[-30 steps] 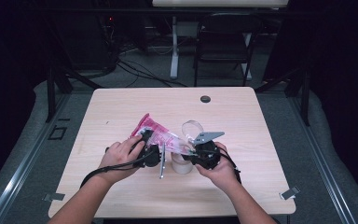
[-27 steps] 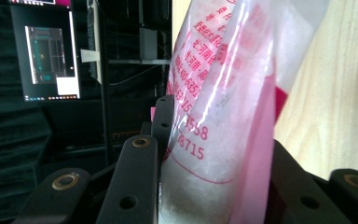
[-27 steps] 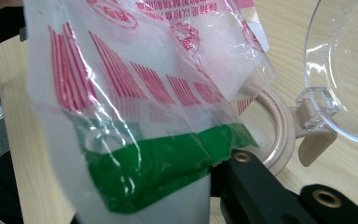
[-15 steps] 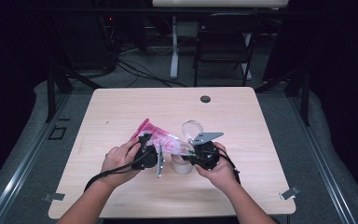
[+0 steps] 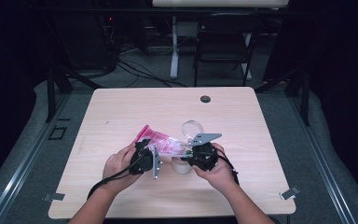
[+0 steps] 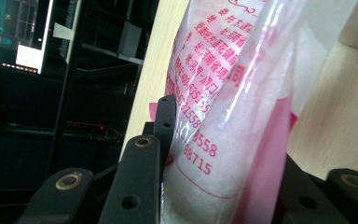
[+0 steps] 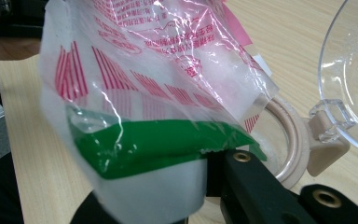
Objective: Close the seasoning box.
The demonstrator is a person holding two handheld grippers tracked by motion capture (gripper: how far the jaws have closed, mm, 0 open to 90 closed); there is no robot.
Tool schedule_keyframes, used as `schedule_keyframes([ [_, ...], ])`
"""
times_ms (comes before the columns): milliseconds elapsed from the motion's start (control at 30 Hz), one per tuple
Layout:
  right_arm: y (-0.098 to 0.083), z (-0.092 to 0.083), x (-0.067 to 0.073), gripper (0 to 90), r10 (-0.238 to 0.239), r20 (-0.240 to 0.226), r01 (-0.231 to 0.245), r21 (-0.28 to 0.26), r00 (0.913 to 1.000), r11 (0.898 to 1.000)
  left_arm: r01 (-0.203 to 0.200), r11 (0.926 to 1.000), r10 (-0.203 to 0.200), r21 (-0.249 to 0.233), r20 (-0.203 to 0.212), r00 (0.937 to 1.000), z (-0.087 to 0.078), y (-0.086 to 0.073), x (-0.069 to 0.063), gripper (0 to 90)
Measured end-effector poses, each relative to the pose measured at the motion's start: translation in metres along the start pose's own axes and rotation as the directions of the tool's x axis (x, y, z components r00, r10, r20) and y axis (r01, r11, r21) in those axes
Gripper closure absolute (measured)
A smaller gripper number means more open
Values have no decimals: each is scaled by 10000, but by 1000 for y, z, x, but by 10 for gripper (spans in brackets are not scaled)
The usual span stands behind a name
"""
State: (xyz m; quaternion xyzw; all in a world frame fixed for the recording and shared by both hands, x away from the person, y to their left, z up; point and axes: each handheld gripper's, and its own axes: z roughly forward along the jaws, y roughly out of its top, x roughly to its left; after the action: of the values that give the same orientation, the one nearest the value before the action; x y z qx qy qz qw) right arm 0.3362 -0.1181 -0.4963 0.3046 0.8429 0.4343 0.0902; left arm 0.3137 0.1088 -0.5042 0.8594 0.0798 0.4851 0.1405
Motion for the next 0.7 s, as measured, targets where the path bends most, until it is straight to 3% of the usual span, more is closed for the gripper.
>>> schedule_keyframes([
  [167, 1, 0, 2, 900, -61, 24, 61, -40, 10000, 10000, 421, 9991, -420, -98, 94, 9991, 1, -5, -4, 749],
  [233, 1, 0, 3, 900, -125, 36, 125, -2, 9999, 9999, 798, 9967, -795, -160, 157, 9967, 2, -7, -6, 749],
  [367, 2, 2, 6, 900, -191, 24, 191, -81, 9998, 9998, 1398, 9899, -1384, -234, 513, 9890, 4, -13, -11, 749],
  [500, 3, 4, 10, 900, -208, -1, 208, -125, 9998, 9997, 2001, 9793, -1970, -308, 825, 9769, 5, -17, -12, 754],
  [700, 3, 4, 12, 894, -298, 17, 298, -151, 9996, 9994, 2261, 9738, -2222, -260, 1066, 9692, 8, -19, -15, 759],
])
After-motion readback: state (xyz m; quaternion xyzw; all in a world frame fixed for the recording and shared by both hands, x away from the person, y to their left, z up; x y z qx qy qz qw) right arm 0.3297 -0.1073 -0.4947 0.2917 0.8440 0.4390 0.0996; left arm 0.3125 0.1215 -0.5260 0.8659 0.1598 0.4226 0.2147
